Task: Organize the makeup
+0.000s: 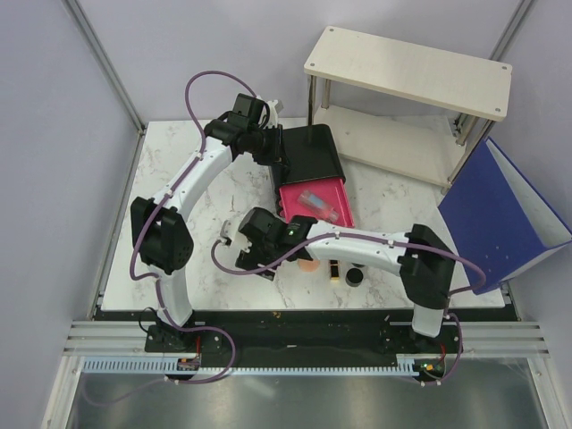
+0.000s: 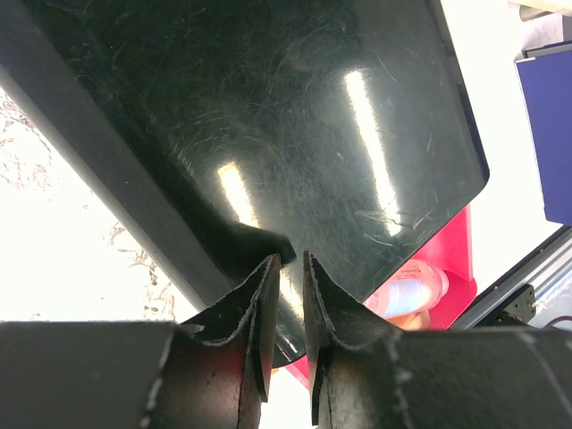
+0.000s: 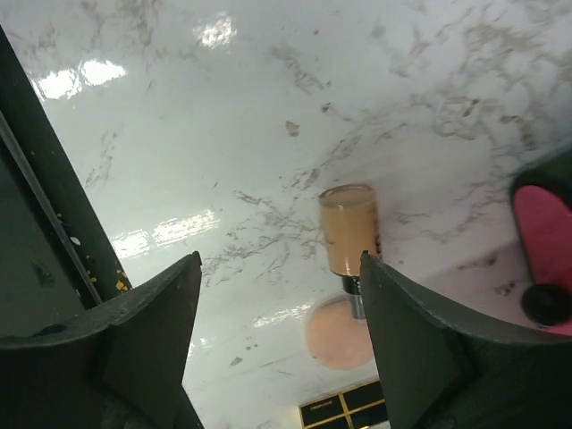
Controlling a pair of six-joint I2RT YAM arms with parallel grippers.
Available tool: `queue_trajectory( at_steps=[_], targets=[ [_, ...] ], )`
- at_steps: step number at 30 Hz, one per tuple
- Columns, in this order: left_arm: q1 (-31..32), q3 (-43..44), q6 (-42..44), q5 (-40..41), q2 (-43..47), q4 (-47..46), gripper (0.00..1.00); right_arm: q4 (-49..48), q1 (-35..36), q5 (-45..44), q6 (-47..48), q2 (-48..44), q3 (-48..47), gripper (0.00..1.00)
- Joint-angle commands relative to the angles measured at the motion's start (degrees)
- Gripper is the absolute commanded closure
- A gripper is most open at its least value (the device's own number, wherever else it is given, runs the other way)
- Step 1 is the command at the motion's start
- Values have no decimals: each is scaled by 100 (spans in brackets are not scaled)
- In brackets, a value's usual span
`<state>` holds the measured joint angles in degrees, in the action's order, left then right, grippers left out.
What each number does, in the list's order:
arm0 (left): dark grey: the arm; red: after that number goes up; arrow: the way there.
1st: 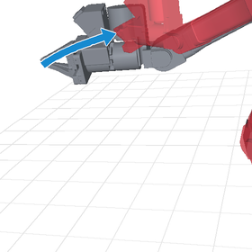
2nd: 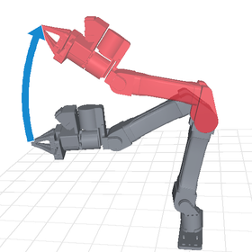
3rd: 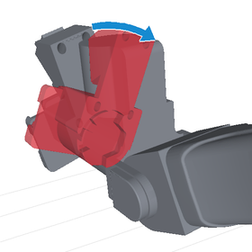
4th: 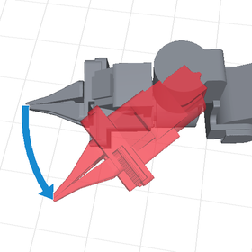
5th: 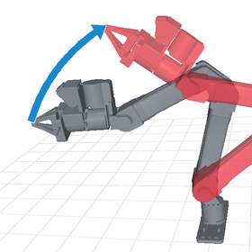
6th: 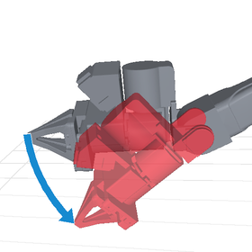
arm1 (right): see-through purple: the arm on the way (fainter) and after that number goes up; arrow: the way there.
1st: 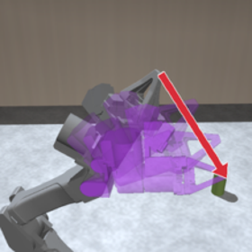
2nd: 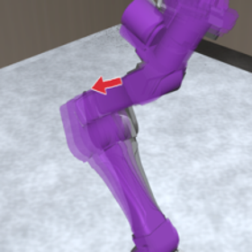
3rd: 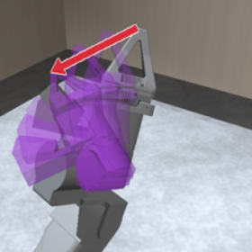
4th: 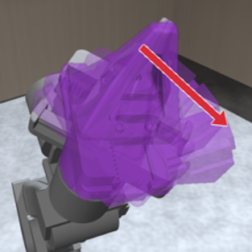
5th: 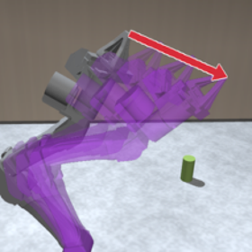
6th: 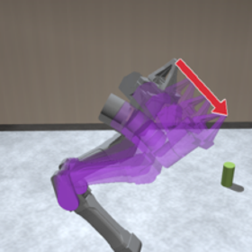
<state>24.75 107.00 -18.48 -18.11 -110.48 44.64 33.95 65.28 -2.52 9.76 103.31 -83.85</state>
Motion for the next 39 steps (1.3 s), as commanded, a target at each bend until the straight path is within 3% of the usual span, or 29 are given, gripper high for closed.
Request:
queue_trajectory(
  at_steps=[1,8,19,29,38,39],
  targets=[
    [-85,-390,477,589,-589,1389,73,129,11,139,-176,400,-368,23],
    [-85,-434,486,545,-589,1381,73,199,11,-635,-299,1155,-886,22],
    [-85,-478,521,554,-572,1398,73,1121,12,-1935,-334,1947,-1643,23],
    [-85,-505,530,563,-598,1398,73,1614,12,-1972,-291,2237,-1722,24],
    [-85,-575,565,589,-554,1398,73,1711,20,-1137,-255,2545,-1783,43],
    [-85,-584,565,589,-545,1389,73,1728,20,-1049,-264,2554,-1792,51]
  ],
)
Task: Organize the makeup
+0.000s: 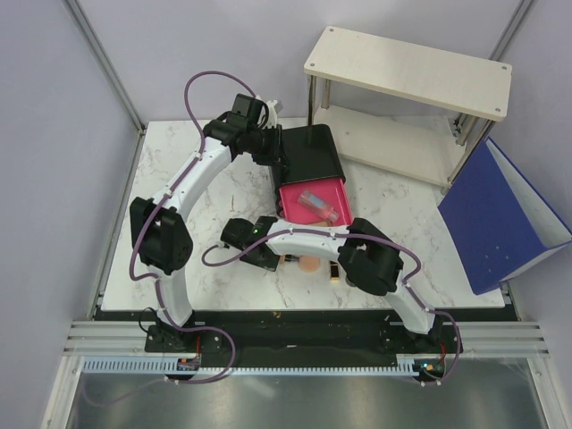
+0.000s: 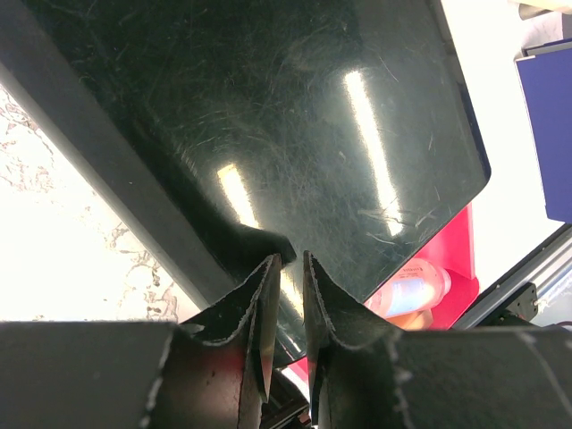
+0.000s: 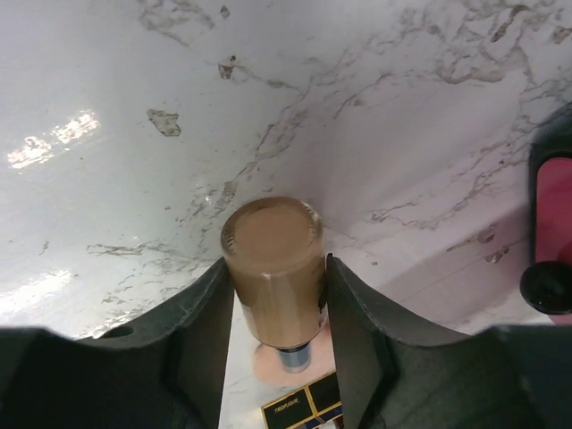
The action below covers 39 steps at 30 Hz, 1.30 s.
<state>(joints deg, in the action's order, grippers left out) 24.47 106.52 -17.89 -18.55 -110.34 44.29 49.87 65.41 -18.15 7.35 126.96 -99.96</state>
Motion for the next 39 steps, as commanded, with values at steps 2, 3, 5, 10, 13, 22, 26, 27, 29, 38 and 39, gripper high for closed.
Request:
queue_trajectory(
  at_steps=[2,3,5,10,13,22,26,27,29,38,39],
  targets=[
    [-65,-562,506,659,-532,1433,73,198,7,725,-32,224,-243,65],
    [-65,-562,523,668,-541,1424,73,216,7,804,-41,233,-269,80],
    [-65,-553,523,668,-541,1424,73,234,25,997,-67,189,-339,92],
    [-65,-474,523,633,-576,1424,73,173,174,1209,38,-301,-278,100],
    [-65,-439,515,598,-602,1433,73,129,183,1533,-110,-723,-112,100],
    [-74,-430,453,510,-646,1424,73,321,183,1631,-507,-2209,153,100],
    [-74,-456,453,510,-673,1424,73,418,174,920,-665,-2710,109,100],
    [-74,-457,444,510,-673,1407,73,419,183,762,-656,-2885,100,100],
    [-74,-457,436,501,-673,1415,73,410,174,-72,-665,-3044,135,100],
    [-74,-492,435,483,-637,1407,73,-11,-783,-1822,-278,-3291,715,100],
    [-74,-501,435,483,-637,1407,73,-238,-1010,-1850,-252,-3317,759,100]
  ],
)
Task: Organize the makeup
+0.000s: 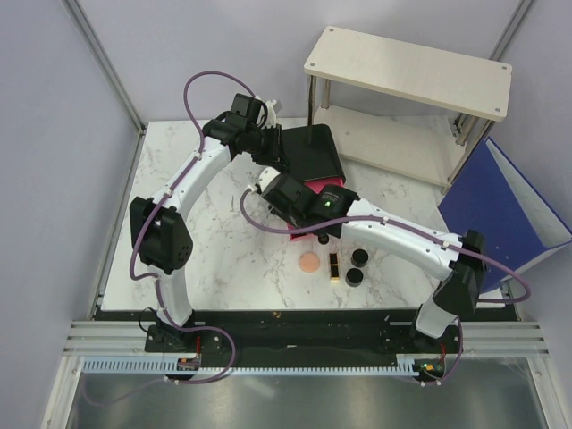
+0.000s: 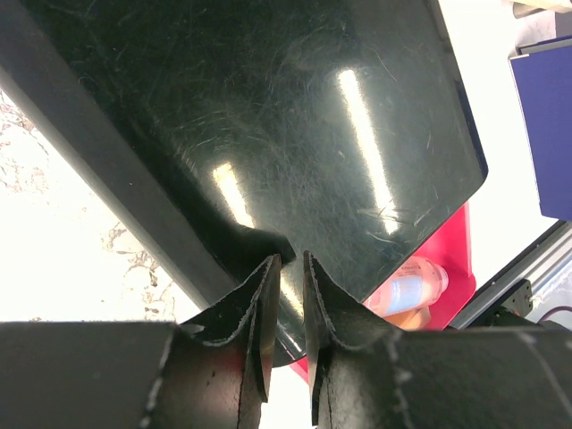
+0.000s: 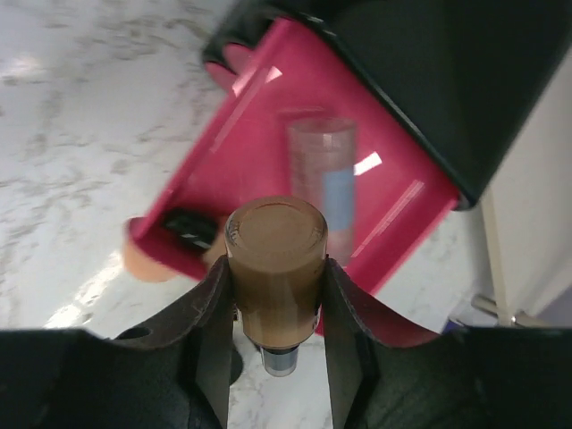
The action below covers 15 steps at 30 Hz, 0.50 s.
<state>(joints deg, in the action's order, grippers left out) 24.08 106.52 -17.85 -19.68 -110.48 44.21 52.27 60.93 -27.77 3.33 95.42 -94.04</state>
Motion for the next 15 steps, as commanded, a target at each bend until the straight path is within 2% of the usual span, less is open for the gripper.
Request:
queue_trajectory(
  at_steps=[1,6,15],
  targets=[
    [-34,-509,431,597,-616,1415,73,-577,-669,-906,167,-172,280,100],
    [-34,-518,431,580,-624,1407,73,-1130,-1161,-1081,185,-120,456,100],
    [-34,-562,466,615,-607,1415,73,-1509,-1294,-739,80,161,860,100]
  ],
)
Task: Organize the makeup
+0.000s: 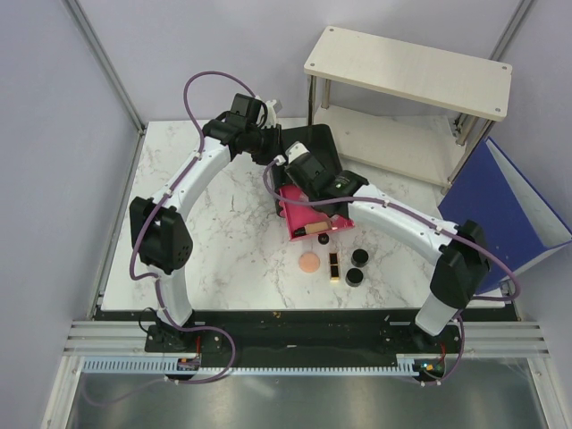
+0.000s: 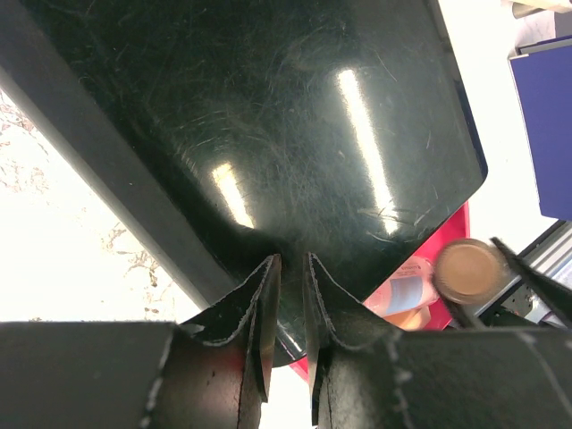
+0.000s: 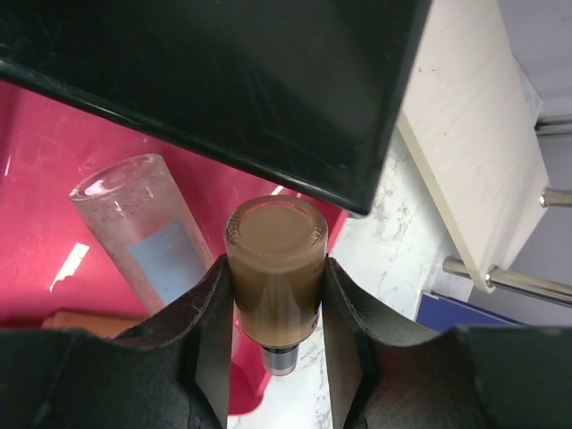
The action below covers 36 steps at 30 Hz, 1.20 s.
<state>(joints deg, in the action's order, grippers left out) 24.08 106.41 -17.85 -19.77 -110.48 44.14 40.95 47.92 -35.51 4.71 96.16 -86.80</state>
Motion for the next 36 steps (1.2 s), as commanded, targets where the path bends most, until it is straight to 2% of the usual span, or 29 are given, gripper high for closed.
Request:
queue_trajectory(
  at_steps=[1,9,12,15,16,18,19,25,31,36],
  targets=[
    [-34,-569,475,623,-598,1422,73,-412,7,18,-84,96,259,100],
    [-34,-648,519,659,-580,1413,73,-1088,7,-167,-32,-71,1095,100],
    [-34,-648,536,685,-580,1422,73,-1107,7,-141,-14,-89,1104,100],
    [-34,-613,537,694,-598,1422,73,-1107,7,-36,21,-80,1026,92],
    [-34,-613,537,685,-607,1422,73,-1089,7,-18,30,-80,999,76],
    [-34,-604,528,668,-615,1431,73,-1063,15,26,39,-97,894,64],
    [-34,-595,528,676,-624,1431,73,-1054,7,26,39,-106,850,51],
    [-34,-551,510,685,-651,1431,73,-799,7,26,-93,-203,411,29],
    [-34,-542,510,676,-659,1431,73,-553,7,-176,-304,-404,120,28],
    [-34,-499,501,659,-659,1448,73,-500,7,-526,-953,-1116,321,29]
  ],
)
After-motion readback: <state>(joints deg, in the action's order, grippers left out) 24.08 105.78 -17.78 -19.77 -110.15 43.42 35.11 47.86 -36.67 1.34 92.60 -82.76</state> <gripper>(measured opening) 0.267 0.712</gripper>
